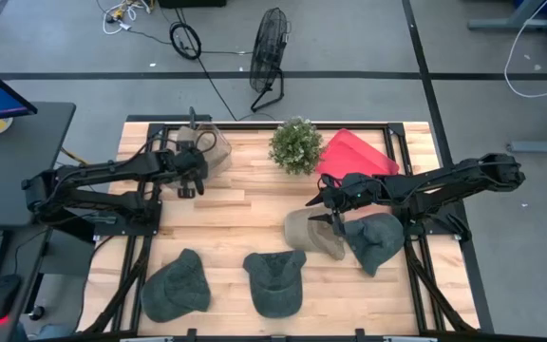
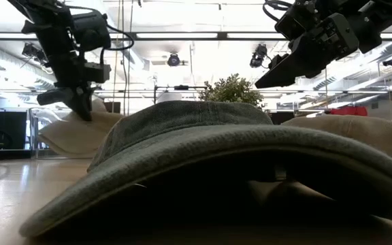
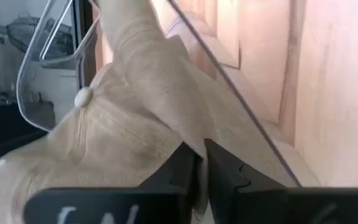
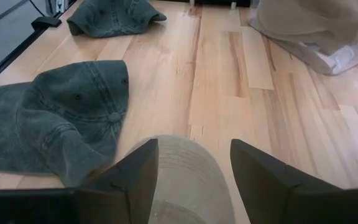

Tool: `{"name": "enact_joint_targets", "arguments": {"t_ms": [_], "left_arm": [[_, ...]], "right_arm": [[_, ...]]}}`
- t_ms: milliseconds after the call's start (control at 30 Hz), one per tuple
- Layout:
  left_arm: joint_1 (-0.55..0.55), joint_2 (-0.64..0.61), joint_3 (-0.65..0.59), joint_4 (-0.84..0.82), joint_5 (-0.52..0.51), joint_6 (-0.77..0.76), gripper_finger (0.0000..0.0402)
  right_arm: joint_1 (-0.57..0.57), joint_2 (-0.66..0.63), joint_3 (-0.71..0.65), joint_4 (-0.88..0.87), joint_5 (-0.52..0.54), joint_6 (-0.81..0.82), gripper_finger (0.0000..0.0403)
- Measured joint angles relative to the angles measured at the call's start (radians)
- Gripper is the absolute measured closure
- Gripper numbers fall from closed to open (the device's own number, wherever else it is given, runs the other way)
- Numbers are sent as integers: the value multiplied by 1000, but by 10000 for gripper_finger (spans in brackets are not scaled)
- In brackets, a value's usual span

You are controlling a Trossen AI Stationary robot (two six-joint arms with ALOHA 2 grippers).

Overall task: Pick & Place hat
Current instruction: Put the top brown cap into the transparent bin, then put the brown cap into the transparent bin

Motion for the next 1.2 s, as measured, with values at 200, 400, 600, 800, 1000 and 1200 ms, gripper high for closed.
{"name": "enact_joint_targets", "arguments": {"t_ms": [200,400,600,800,1000,1200], "left_arm": [[0,0,-7,35,4,-38,302],[-35,0,77,37,-17,-182,225],[-114,0,175,19,-5,-376,174],[-234,0,137,180,203,-512,179],[-362,0,62,349,218,-545,200],[-400,0,41,363,158,-592,202]], "right_arm": [[0,0,0,1,0,6,197],[0,0,0,1,0,8,197],[0,0,0,4,0,37,197],[0,0,0,38,0,106,197],[20,0,0,-78,1,319,197],[93,0,0,-191,1,481,197]]}}
